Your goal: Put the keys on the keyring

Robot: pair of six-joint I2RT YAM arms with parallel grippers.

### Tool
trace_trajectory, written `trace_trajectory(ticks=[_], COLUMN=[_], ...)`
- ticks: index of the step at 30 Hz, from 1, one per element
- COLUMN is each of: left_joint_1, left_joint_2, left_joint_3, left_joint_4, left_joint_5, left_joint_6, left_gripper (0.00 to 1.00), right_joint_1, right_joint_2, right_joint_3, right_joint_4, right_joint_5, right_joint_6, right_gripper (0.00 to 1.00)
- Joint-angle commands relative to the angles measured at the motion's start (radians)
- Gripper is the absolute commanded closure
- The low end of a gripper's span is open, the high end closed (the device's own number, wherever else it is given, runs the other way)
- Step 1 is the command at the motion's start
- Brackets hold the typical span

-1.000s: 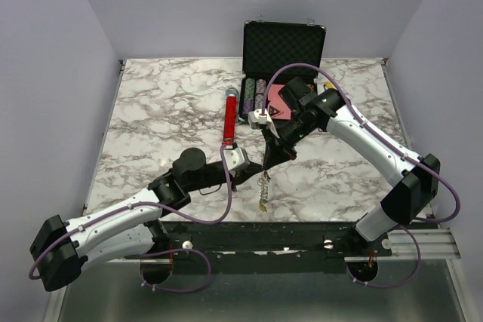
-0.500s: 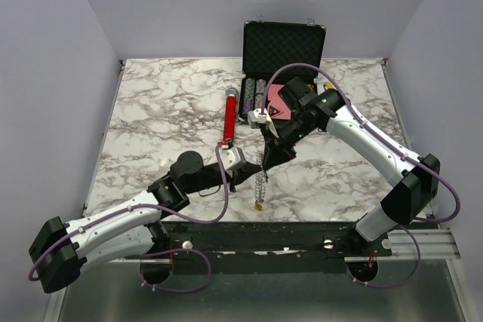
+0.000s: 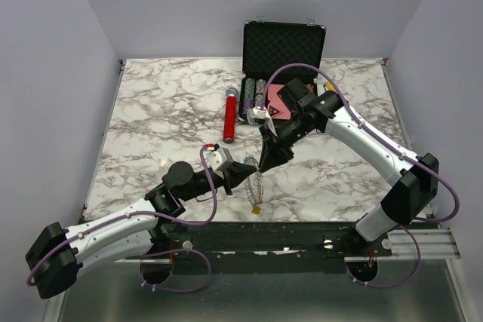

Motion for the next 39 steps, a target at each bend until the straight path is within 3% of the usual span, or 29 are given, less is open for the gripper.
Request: trace_trajectory(ticks=[1,7,13,25,27,30,32,39], left_joint_1=[0.003,0.003,0.003,0.003,0.003,0.003,0.003,0.003], left_joint_2=[-0.028,-0.030,-0.032,-0.051,-0.059,-0.067,-0.071,-0.085], left_joint_3=[-0.001,-0.008,-0.012,-0.035,-0.043,-0.049,-0.052,-0.052], left_joint_4=[0.105,0.121,0.129,0.134,0.135,0.123,0.120,0.120], left_joint_5=[-0.038,-0.051,-0.054,-0.041,-0.048,-0.051,-0.054,-0.049], left_joint_6=[-0.032,-0.043,-0.047,-0.056,-0.056,-0.052,-0.052,-0.053], left_gripper=[1.00,1.00,1.00,1.00,1.00,1.00,1.00,1.00], right_joint_1=[-0.001,-0.001,-0.001,-0.002,-0.002,-0.007,-0.015,-0.028], right_joint_2=[0.007,0.010,0.013,0.016,0.013,0.009,0.007,0.005], right_joint_3=[-0.031,-0.029,-0.031,-0.016,-0.011,0.010,0.023,0.003], right_joint_4=[0.049,0.063,0.065,0.023,0.008,-0.041,-0.061,0.016], right_joint_5=[-0.041,-0.044,-0.066,-0.035,-0.047,-0.073,-0.075,-0.011], right_joint_6=[0.048,0.063,0.074,0.010,-0.007,-0.070,-0.088,-0.003], right_gripper=[0.76,0.76,1.00,1.00,0.96,0.68,0.58,0.57])
